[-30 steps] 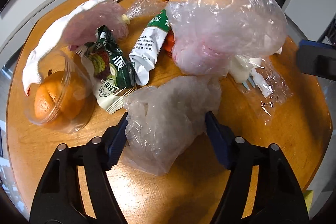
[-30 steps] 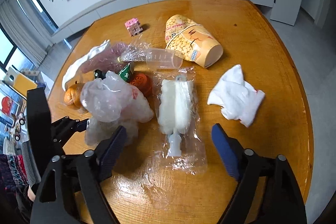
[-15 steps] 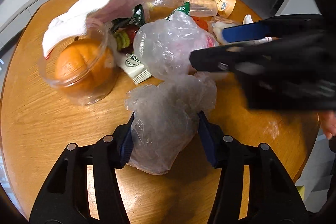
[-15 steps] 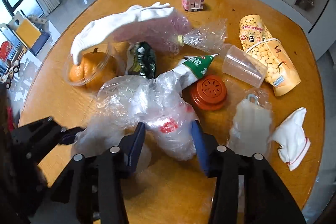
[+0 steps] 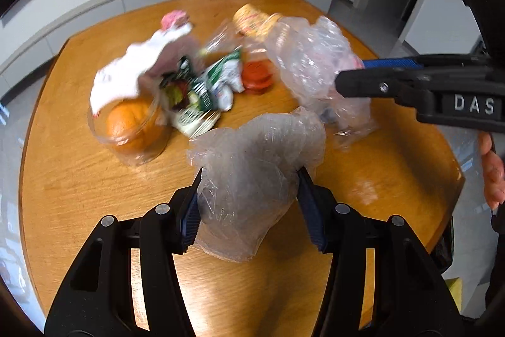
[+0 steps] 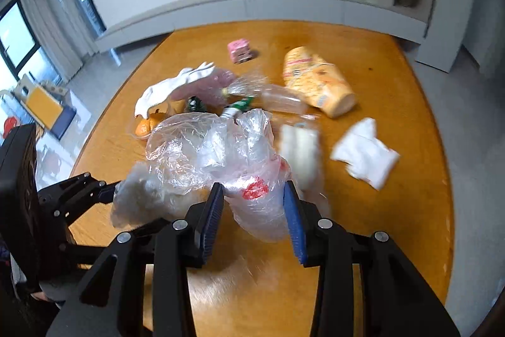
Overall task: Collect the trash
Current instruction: 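Grasp the crumpled clear plastic bags with the left and right grippers, then carry the plastic bags to the black bin and open both grippers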
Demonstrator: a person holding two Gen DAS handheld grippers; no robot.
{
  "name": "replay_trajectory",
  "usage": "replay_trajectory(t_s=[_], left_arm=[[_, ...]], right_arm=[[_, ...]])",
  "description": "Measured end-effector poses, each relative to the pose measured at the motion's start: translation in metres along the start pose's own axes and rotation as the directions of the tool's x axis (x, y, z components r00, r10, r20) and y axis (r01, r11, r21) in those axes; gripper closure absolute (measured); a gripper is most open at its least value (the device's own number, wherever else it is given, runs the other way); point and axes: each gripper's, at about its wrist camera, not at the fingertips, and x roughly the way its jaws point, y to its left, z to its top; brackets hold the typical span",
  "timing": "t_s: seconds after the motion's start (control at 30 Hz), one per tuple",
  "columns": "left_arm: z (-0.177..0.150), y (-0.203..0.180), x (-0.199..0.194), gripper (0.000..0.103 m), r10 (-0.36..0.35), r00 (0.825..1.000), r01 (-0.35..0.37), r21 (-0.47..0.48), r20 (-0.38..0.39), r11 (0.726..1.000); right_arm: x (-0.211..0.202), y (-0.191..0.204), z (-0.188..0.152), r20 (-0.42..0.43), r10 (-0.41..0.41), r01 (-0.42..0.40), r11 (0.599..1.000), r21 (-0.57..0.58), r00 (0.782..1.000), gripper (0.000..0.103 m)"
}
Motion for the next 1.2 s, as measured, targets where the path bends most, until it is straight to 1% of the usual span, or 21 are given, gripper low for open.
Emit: replay_trajectory(t_s=[0.13,0.3,0.37,0.5,0.63,0.67,0.7,0.77,0.8,0.87,0.9,0.97,1.0,1.03,1.07,1.1,1.13,1.17,1.2], left_arm=[[0.013,-0.045,-0.012,0.049,-0.033,0.999,0.03,0.073,0.042,0.997],[0.021,-0.11,-0.009,0.049,-0.096,0.994,0.087,0.162,0.052,0.983],[0.02,-0.144,-0.008,0.049,-0.13,0.99,0.118,0.206,0.047,0.972],[0.018,-0.212,-0.002,0.048,-0.201,0.979,0.183,0.304,0.026,0.935],[0.008,-0.288,0.01,0.048,-0.277,0.96,0.264,0.405,-0.028,0.875],[0.004,-0.302,0.013,0.048,-0.29,0.956,0.281,0.422,-0.043,0.862],[-0.002,-0.324,0.019,0.048,-0.306,0.949,0.304,0.448,-0.069,0.841],[-0.013,-0.354,0.027,0.048,-0.33,0.938,0.34,0.479,-0.109,0.809],[-0.021,-0.373,0.034,0.047,-0.339,0.931,0.36,0.5,-0.136,0.788],[-0.032,-0.398,0.047,0.047,-0.343,0.922,0.383,0.53,-0.178,0.756],[-0.042,-0.414,0.055,0.046,-0.344,0.916,0.399,0.547,-0.206,0.736],[-0.057,-0.436,0.067,0.046,-0.342,0.904,0.428,0.562,-0.256,0.708],[-0.064,-0.446,0.073,0.046,-0.337,0.899,0.438,0.567,-0.28,0.698],[-0.072,-0.457,0.083,0.045,-0.322,0.895,0.445,0.571,-0.307,0.69],[-0.08,-0.467,0.092,0.04,-0.311,0.892,0.45,0.576,-0.328,0.683],[-0.085,-0.474,0.102,0.022,-0.299,0.889,0.454,0.58,-0.347,0.676],[-0.092,-0.481,0.117,0.011,-0.278,0.887,0.454,0.586,-0.37,0.671],[-0.096,-0.488,0.125,0.006,-0.267,0.887,0.451,0.587,-0.376,0.672],[-0.099,-0.495,0.132,0.006,-0.252,0.892,0.439,0.59,-0.375,0.678]], right_arm=[[-0.044,-0.04,-0.036,0.047,-0.049,0.045,0.996,0.078,0.998,0.062],[-0.094,-0.094,-0.094,0.08,-0.137,0.119,0.974,0.191,0.987,0.062],[-0.113,-0.116,-0.121,0.085,-0.173,0.147,0.958,0.244,0.981,0.062],[-0.146,-0.156,-0.181,0.078,-0.255,0.214,0.914,0.346,0.964,0.062],[-0.173,-0.191,-0.254,0.038,-0.323,0.271,0.847,0.457,0.946,0.061],[-0.178,-0.198,-0.273,0.022,-0.336,0.284,0.827,0.485,0.942,0.061],[-0.182,-0.204,-0.293,0.006,-0.346,0.294,0.806,0.514,0.938,0.061],[-0.185,-0.22,-0.334,-0.034,-0.353,0.307,0.756,0.578,0.935,0.061],[-0.185,-0.226,-0.349,-0.053,-0.35,0.309,0.735,0.604,0.935,0.061],[-0.181,-0.238,-0.382,-0.089,-0.333,0.307,0.692,0.653,0.939,0.061],[-0.176,-0.246,-0.403,-0.116,-0.319,0.309,0.663,0.682,0.941,0.061],[-0.164,-0.261,-0.431,-0.156,-0.283,0.305,0.624,0.719,0.946,0.061],[-0.159,-0.266,-0.442,-0.174,-0.266,0.306,0.61,0.731,0.948,0.059],[-0.151,-0.271,-0.452,-0.2,-0.249,0.312,0.595,0.741,0.948,0.051],[-0.142,-0.278,-0.464,-0.225,-0.232,0.32,0.574,0.754,0.946,0.045],[-0.137,-0.282,-0.471,-0.237,-0.225,0.324,0.555,0.766,0.945,0.033],[-0.133,-0.287,-0.479,-0.242,-0.223,0.326,0.53,0.783,0.944,0.025],[-0.131,-0.291,-0.488,-0.245,-0.225,0.327,0.501,0.801,0.943,0.023],[-0.13,-0.293,-0.492,-0.244,-0.227,0.327,0.482,0.813,0.943,0.022]])
